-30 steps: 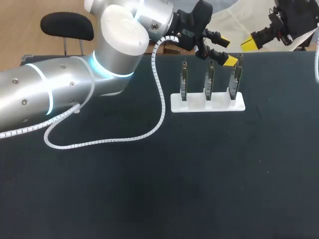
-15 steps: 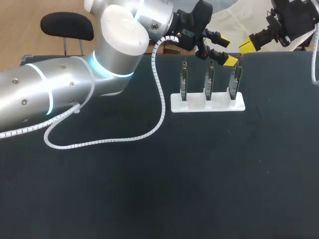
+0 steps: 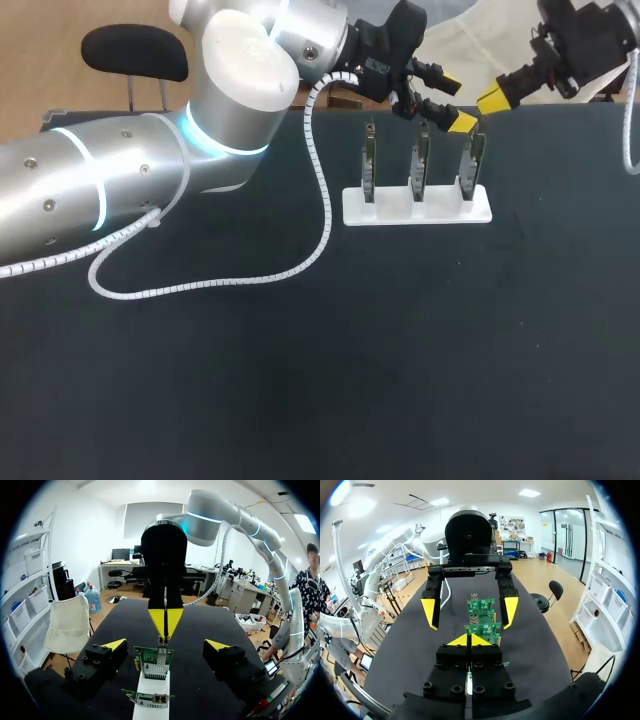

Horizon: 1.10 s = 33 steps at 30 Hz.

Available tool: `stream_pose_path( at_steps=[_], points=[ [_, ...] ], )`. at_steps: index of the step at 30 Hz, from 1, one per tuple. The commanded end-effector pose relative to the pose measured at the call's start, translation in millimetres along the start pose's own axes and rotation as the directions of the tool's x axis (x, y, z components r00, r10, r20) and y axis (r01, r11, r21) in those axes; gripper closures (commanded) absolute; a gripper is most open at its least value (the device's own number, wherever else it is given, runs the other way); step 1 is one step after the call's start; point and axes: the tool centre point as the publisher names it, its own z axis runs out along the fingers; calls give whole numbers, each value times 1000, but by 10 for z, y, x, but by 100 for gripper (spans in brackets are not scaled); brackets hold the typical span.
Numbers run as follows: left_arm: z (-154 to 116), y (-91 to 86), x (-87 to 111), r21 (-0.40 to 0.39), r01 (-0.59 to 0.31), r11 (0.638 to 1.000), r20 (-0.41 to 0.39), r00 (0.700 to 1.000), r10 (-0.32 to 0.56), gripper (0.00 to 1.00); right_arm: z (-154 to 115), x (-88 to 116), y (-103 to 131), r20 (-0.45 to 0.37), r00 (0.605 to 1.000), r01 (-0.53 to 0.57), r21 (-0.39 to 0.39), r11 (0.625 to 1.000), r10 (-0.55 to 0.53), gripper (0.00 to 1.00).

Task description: Pick up the optical module with the left hand, and insert it into the network port with the right hand.

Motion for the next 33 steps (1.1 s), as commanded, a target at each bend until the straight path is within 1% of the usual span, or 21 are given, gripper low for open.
stream_pose_path(
  at_steps=[1, 5, 9, 15, 26, 33],
  points=[
    [6, 24, -5, 5, -2, 1000, -2, 1000, 2, 0, 10, 9, -22, -3, 1000, -3, -6, 1000, 3, 100],
    [6, 24, -5, 5, -2, 1000, -2, 1000, 2, 0, 22, 31, -22, -6, 1000, -9, -9, 1000, 9, 100],
    [6, 24, -5, 5, -2, 1000, -2, 1000, 2, 0, 49, 106, -33, -21, 999, -26, -18, 1000, 25, 100],
    [6, 24, -5, 5, -2, 1000, -2, 1000, 2, 0, 56, 158, -32, -34, 999, -34, -26, 999, 34, 100],
    [6, 24, -5, 5, -2, 1000, -2, 1000, 2, 0, 59, 157, 1, -25, 999, -42, -26, 999, 42, 100],
    [6, 24, -5, 5, -2, 1000, -2, 1000, 2, 0, 28, 92, 9, -10, 1000, -30, -18, 999, 30, 100]
  ],
)
